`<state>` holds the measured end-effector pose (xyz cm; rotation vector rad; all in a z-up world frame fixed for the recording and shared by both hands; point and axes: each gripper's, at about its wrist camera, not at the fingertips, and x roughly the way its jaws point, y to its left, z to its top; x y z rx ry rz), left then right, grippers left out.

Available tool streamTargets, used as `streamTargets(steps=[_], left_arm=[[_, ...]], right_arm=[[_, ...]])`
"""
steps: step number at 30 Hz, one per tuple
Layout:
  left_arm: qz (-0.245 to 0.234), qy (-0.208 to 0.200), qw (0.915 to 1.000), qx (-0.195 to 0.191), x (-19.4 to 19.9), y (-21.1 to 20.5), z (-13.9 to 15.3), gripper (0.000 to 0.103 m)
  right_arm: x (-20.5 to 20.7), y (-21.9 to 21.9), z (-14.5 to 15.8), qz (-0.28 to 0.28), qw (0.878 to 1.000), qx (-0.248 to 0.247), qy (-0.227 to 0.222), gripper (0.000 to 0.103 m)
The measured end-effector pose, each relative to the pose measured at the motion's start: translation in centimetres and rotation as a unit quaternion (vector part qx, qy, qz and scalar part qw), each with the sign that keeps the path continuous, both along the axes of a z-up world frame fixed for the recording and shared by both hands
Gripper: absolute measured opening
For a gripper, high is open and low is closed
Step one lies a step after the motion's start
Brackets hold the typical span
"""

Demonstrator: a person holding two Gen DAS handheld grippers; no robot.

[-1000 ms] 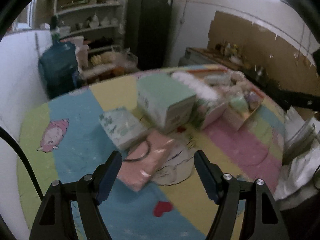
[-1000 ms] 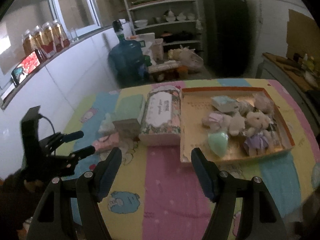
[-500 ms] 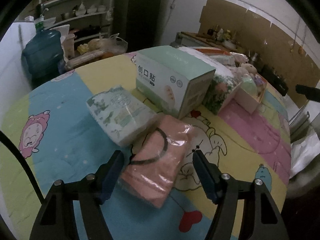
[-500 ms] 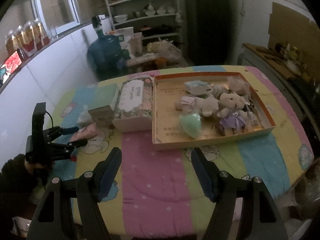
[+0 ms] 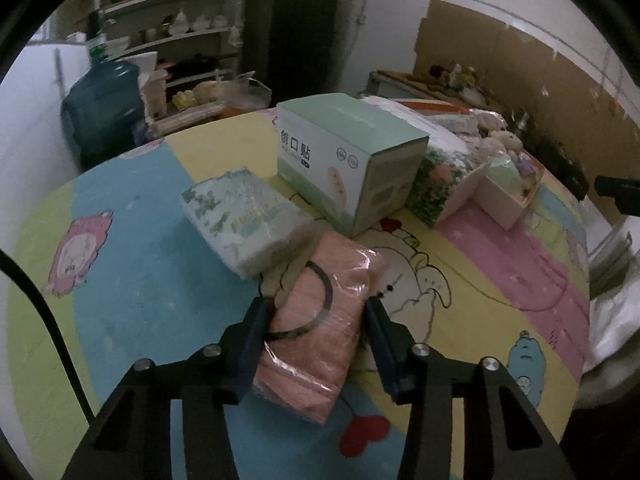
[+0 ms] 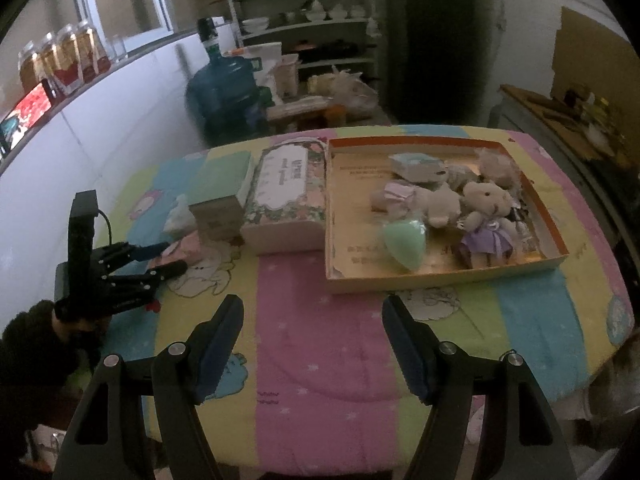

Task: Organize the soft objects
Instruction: 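Grasp the pink wrapped item with the left tool while the right tool moves to the green-patterned tissue pack, then close the right tool on the green-patterned tissue pack while the left tool holds the pink item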

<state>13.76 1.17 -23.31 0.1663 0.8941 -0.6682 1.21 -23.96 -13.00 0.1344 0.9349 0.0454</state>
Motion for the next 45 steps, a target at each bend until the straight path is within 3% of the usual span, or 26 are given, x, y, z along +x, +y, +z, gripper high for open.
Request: streamTargets(steps=[7, 12, 15, 19, 23, 31, 45], left_arm=[[0.111, 0.02, 0.9929, -0.037, -3.1, 3.5, 1.2, 0.047], [0.21, 0.0, 0.9767, -0.042, -6.6, 7.2, 3.0, 0.047], [0.25, -0.014, 0.9671, -0.044, -8.6, 9.0, 4.1, 0.047], [0.295, -0.023, 0.9539, -0.053, -10.5, 11.3, 5.3, 0.047], [0.313, -0.022, 0.9477, -0.059, -11.3, 12.1, 5.8, 0.047], [0.302, -0.026, 0.9501, -0.073, -11.0, 11.9, 6.2, 0.047], [0.305, -0.017, 0.9473, -0.096, -10.5, 11.9, 5.9, 0.047]], right_arm=[[1.5, 3.6, 0.7, 0.066, 0.997, 0.034, -0.009, 0.074], [5.1, 9.8, 0.5, 0.141, 0.986, 0.088, -0.013, 0.074], [7.3, 13.6, -0.1, 0.159, 0.983, 0.086, -0.015, 0.073], [11.0, 17.7, -1.6, 0.139, 0.989, 0.057, -0.014, 0.073], [14.4, 20.4, -3.6, 0.118, 0.993, 0.002, -0.011, 0.073], [19.2, 22.0, -7.1, 0.098, 0.993, -0.061, 0.013, 0.073], [21.4, 24.3, -9.8, 0.105, 0.982, -0.149, 0.037, 0.073]])
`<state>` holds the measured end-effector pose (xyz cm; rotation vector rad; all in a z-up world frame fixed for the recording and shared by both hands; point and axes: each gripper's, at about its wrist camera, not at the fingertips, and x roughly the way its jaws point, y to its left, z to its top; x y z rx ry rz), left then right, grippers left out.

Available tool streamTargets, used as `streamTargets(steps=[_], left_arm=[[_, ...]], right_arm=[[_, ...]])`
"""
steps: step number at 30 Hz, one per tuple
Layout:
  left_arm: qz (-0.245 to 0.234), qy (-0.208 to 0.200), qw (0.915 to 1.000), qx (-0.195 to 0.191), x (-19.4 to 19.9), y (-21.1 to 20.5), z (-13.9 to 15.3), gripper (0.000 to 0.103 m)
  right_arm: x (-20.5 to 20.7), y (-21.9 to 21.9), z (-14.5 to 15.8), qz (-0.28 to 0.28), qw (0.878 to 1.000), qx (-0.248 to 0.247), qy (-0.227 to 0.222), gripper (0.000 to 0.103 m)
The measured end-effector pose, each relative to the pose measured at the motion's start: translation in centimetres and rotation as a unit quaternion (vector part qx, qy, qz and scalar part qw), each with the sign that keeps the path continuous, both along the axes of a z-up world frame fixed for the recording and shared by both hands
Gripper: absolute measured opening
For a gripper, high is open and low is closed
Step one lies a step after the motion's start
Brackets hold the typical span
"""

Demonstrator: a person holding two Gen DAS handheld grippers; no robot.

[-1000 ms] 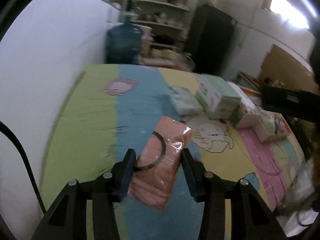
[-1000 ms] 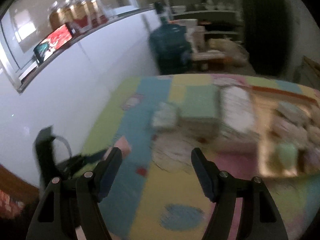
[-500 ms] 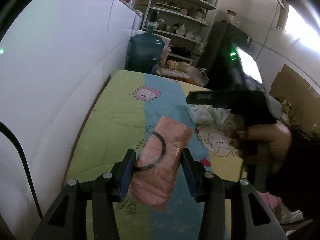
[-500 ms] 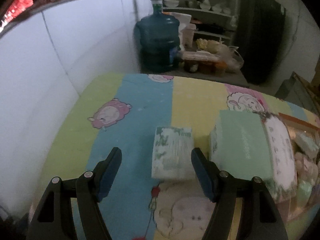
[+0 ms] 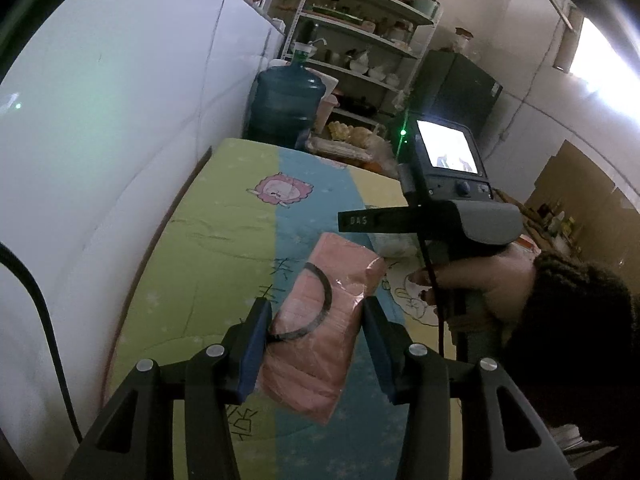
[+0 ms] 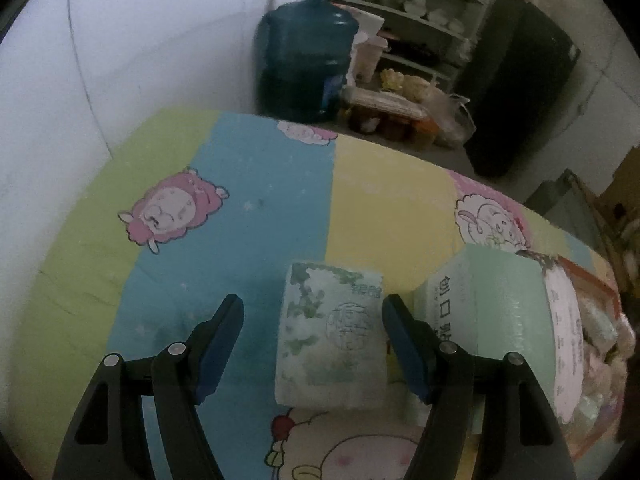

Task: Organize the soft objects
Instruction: 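Close the right tool on the green-patterned tissue pack while the left tool holds the pink item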

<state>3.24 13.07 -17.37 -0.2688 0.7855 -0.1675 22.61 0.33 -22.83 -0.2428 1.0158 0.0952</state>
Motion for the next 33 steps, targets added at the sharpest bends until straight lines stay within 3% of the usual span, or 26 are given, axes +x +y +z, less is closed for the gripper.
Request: streamTargets(steps=[10, 18, 23, 28, 29, 32, 33], left_arm=[[0.001, 0.006, 1.0, -0.003, 0.2, 0.7, -0.2, 0.047], [0.007, 0.015, 0.9998, -0.009, -0.1, 1.6, -0.6, 0.047], [0.006, 0.016, 0.9998, -0.011, -0.1, 1.9, -0.7, 0.047], [0.011, 0.017, 0.9997, -0.012, -0.1, 2.0, -0.6, 0.047], [0.012, 0.017, 0.9997, -0.012, -0.2, 2.0, -0.5, 0.047], [0.015, 0.015, 0.9997, -0.015, -0.3, 2.2, -0.4, 0.047], [0.015, 0.014, 0.9997, -0.017, -0.3, 2.2, -0.4, 0.047]], right_arm=[[-1.2, 2.6, -1.3, -0.002, 0.999, -0.053, 0.003, 0.073], [-0.4, 0.9, -1.0, -0.085, 0.996, -0.011, 0.012, 0.072], [-0.2, 1.0, -1.6, -0.132, 0.99, -0.041, 0.01, 0.074], [0.5, 0.8, -1.8, -0.151, 0.988, -0.034, 0.005, 0.076], [0.7, 0.6, -1.7, -0.152, 0.988, -0.025, 0.01, 0.072], [0.9, -0.1, -1.2, -0.156, 0.987, -0.022, 0.002, 0.039], [0.9, -0.5, -1.0, -0.15, 0.989, -0.01, 0.003, 0.034]])
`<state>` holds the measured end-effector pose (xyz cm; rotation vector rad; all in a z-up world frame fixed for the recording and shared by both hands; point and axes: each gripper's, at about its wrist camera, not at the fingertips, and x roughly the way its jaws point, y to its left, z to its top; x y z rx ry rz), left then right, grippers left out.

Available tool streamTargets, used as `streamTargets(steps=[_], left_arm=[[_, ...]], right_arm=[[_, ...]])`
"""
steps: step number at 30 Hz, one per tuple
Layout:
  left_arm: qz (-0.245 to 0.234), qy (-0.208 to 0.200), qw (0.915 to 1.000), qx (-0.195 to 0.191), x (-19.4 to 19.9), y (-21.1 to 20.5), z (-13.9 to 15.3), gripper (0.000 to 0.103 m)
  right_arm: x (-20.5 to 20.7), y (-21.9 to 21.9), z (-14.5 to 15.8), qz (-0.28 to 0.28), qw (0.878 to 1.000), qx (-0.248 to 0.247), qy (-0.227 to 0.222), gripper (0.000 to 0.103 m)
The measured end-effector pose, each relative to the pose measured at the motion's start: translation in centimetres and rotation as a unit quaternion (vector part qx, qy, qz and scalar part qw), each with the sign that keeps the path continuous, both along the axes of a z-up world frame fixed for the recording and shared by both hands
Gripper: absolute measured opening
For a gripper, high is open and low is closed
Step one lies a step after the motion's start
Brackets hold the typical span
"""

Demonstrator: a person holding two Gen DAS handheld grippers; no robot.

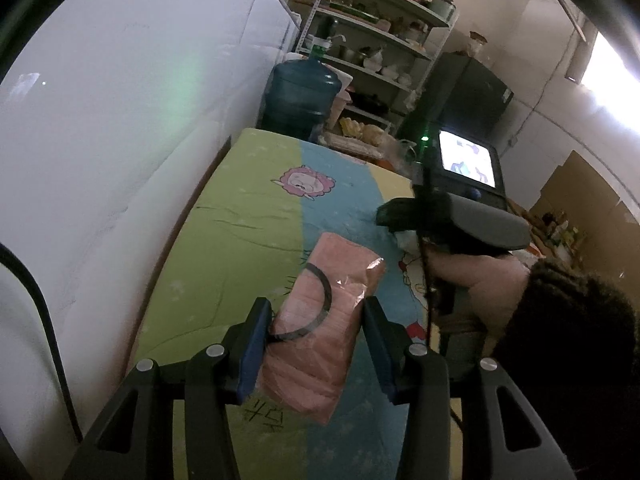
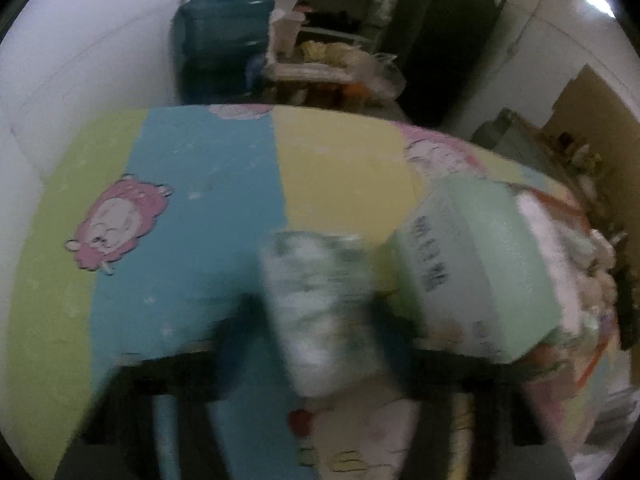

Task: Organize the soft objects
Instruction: 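Close the right tool on the green-patterned tissue pack while the left tool holds the pink item, then carry the pink item and green-patterned tissue pack over the tray box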

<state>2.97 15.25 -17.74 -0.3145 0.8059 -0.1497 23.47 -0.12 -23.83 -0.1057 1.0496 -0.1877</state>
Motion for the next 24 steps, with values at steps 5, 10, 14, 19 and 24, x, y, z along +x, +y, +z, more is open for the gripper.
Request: streamTargets(steps=[5, 10, 14, 19, 24], left_arm=[[-0.004, -0.009, 1.0, 0.001, 0.3, -0.2, 0.4, 0.047], [-0.009, -0.02, 0.9997, 0.011, 0.3, -0.9, 1.0, 0.047], [-0.011, -0.022, 0.9996, 0.014, 0.0, -1.4, 1.3, 0.047], [-0.015, -0.022, 0.9995, 0.019, -0.4, -2.3, 1.5, 0.047], [-0.024, -0.022, 0.9992, 0.025, -0.6, -3.5, 1.9, 0.047]], right_arm=[[-1.3, -0.3, 1.1, 0.045, 0.999, 0.026, -0.003, 0.02], [-3.6, -1.2, 1.7, 0.073, 0.995, 0.062, -0.008, 0.019], [-6.2, -2.3, 2.6, 0.096, 0.99, 0.104, -0.013, 0.019], [-9.4, -3.5, 4.3, 0.124, 0.983, 0.137, -0.022, 0.019], [-12.4, -5.1, 5.9, 0.149, 0.976, 0.16, -0.022, 0.019]])
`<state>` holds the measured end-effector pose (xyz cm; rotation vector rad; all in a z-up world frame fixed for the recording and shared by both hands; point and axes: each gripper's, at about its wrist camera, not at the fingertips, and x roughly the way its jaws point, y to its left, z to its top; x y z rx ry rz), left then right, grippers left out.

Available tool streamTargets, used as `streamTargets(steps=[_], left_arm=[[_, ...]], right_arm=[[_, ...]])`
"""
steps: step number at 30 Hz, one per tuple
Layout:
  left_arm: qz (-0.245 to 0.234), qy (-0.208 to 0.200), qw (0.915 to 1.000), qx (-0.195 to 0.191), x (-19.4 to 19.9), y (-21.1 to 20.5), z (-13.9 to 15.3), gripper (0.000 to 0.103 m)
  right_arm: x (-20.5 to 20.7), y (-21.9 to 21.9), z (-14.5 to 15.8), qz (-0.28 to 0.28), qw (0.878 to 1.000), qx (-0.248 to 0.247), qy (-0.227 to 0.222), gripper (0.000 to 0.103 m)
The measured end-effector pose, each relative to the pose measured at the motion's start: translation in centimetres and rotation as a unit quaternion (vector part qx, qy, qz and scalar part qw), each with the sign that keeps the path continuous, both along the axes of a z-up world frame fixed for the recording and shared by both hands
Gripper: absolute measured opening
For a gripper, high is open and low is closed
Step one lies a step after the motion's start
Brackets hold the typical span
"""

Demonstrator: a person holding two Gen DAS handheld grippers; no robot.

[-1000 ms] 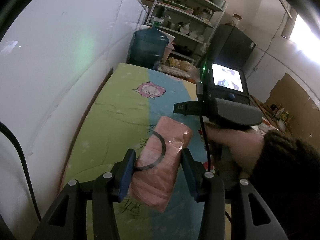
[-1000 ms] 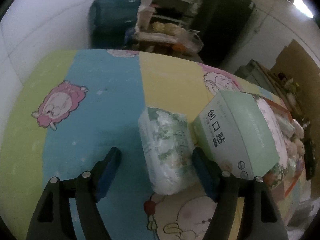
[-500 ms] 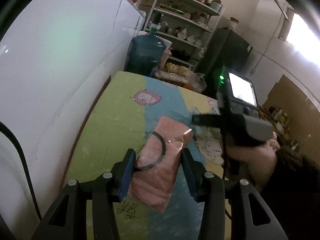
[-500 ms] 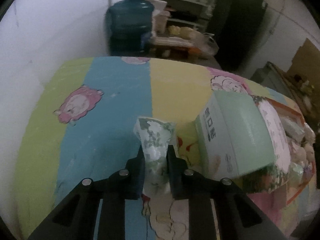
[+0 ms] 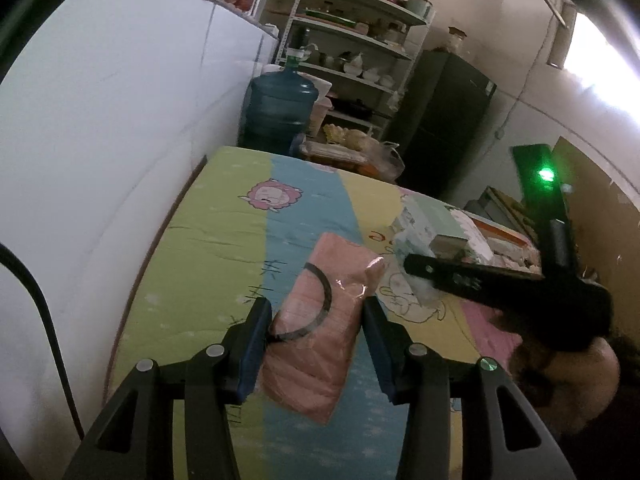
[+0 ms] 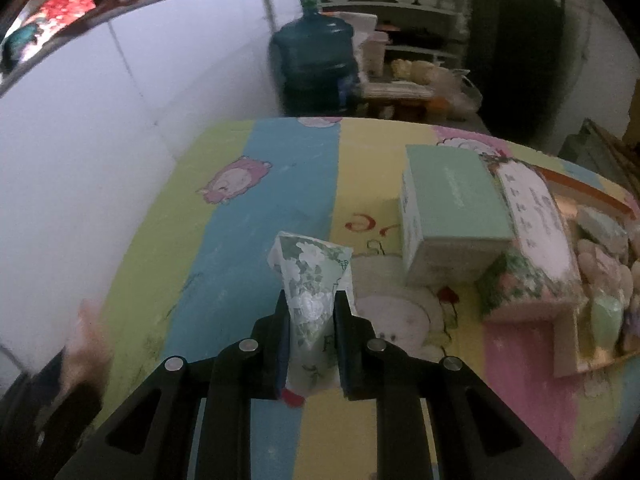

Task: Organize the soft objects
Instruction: 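Carry the pink item and green-patterned tissue pack over the tray box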

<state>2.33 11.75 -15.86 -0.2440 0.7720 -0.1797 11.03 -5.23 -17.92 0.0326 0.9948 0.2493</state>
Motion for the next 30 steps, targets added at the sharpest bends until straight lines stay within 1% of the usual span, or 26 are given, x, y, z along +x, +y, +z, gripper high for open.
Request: streamTargets(steps=[5, 9, 20, 30], left_arm=[[-0.009, 0.0, 0.9999, 0.007, -0.1, -1.5, 0.6, 0.047], [-0.026, -0.004, 0.9996, 0.01, -0.2, -3.1, 1.1, 0.047], [-0.087, -0.013, 0.9961, 0.009, -0.3, -8.2, 2.5, 0.047], [-0.136, -0.021, 0.9904, 0.012, 0.1, -12.4, 3.8, 0.047]], right_arm=[[-3.0, -2.4, 1.3, -0.001, 1.0, -0.003, -0.011, 0.019], [-4.8, -4.5, 2.1, -0.011, 1.0, -0.006, -0.017, 0.019], [-9.6, -10.5, 4.1, -0.066, 0.998, 0.005, -0.024, 0.019], [-11.6, -15.2, 5.5, -0.117, 0.992, 0.013, -0.037, 0.019]])
